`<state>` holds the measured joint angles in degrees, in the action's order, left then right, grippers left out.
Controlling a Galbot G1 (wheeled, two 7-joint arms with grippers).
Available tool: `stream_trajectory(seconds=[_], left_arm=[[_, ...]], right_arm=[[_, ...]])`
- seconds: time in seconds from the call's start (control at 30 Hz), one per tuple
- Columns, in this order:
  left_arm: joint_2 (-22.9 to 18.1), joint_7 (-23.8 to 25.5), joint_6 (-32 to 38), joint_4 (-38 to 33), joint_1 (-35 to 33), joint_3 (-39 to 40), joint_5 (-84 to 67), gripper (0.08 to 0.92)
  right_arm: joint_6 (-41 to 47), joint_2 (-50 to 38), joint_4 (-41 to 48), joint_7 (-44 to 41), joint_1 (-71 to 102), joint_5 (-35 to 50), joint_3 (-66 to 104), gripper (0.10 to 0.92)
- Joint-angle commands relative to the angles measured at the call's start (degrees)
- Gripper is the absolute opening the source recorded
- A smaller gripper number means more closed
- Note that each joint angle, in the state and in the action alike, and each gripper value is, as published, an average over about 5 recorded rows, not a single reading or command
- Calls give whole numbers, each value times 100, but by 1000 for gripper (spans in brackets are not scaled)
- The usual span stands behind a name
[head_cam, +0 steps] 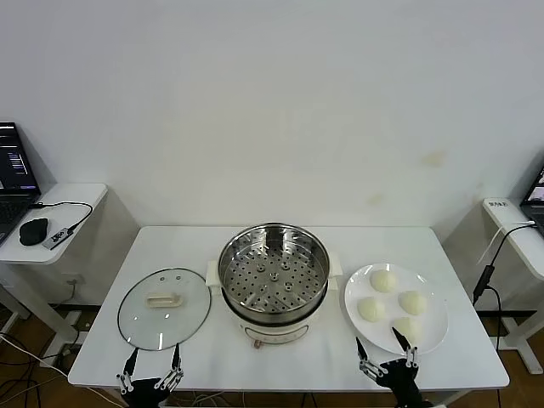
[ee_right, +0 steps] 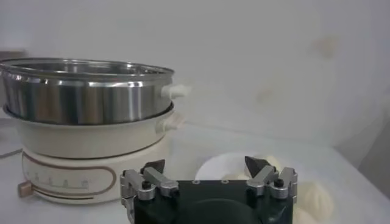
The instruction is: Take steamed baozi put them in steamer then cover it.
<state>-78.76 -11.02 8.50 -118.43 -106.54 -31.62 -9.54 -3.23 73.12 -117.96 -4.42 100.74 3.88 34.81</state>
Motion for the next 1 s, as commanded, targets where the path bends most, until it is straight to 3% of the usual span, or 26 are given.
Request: stream_trajectory(seconds=[0.03, 0.43, 0.73, 1.0], left_arm=[[17, -70, -280, -88, 21, -9, 99, 823], [71, -86, -592, -245, 321, -63, 634, 823], [86, -259, -985, -364, 401, -43, 872, 823], [77, -341, -1064, -404, 382, -64, 972, 823]], right_arm=[[3, -73, -34, 35, -78, -286, -18, 823], [285, -1637, 688, -445, -1452, -2616, 828, 823], [999, -3434, 1325, -1899, -2588, -2825, 426, 823], [1065, -4622, 2584, -3197, -5233, -2441, -2009, 823]])
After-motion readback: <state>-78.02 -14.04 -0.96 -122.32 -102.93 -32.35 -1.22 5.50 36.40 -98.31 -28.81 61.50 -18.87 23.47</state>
